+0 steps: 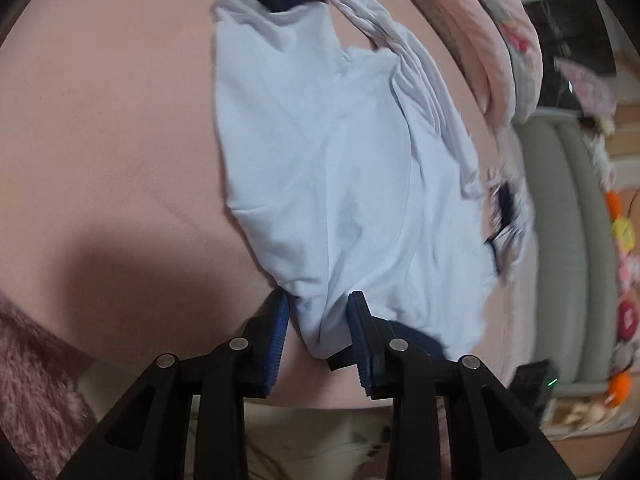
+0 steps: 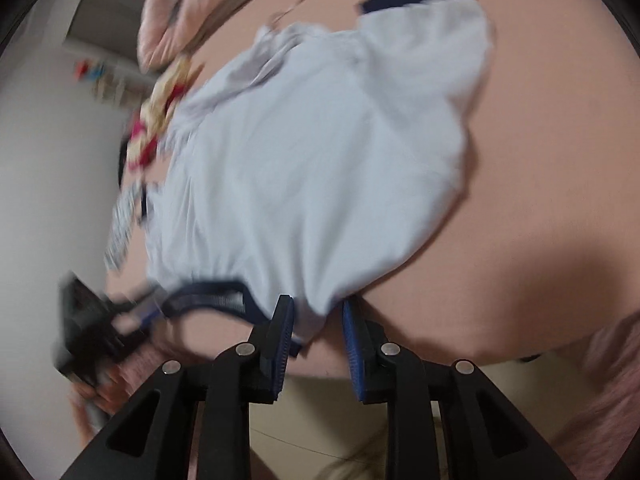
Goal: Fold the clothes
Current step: 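Lay the shirt flat on the bed with both grippers holding the hem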
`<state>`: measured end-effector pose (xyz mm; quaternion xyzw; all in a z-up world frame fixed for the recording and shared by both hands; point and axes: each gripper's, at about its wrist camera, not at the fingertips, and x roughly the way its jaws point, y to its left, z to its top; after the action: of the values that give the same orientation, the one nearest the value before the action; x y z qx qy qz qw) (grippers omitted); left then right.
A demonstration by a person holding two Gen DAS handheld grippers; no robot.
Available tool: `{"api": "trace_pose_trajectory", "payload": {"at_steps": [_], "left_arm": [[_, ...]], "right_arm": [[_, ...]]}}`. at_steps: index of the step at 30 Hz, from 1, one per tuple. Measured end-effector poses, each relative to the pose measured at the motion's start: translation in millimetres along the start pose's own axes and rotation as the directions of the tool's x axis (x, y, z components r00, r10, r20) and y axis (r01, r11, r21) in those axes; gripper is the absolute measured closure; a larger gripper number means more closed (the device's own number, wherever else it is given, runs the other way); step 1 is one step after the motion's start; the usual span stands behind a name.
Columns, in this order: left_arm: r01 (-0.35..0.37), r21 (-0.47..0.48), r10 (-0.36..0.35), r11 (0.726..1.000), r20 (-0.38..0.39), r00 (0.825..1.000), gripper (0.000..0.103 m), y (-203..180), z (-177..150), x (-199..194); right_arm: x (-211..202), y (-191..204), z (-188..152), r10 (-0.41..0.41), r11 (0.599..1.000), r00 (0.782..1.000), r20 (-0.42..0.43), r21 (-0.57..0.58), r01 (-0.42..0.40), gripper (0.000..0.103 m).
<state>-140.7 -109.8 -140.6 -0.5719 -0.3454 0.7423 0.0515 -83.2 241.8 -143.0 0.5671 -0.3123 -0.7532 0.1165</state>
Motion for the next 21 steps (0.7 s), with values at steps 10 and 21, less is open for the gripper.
{"api": "trace_pose_trajectory", "payload": {"at_steps": [10,21], "left_arm": [[-0.214,0.307,0.226,0.927,-0.004,0.974,0.076,-45,-7,-12],[-0.359,0.328,0.340,0.874,0.114,0.933,0.081,-38,43,-7]], "right_arm": [[-13,60,11,-0.199,0.912,0.969,0.144,-0.334,0.237,0.079],[-2,29,29,-0.308,0.879,0.945,0.114,-0.345,0.328,0.079]]}}
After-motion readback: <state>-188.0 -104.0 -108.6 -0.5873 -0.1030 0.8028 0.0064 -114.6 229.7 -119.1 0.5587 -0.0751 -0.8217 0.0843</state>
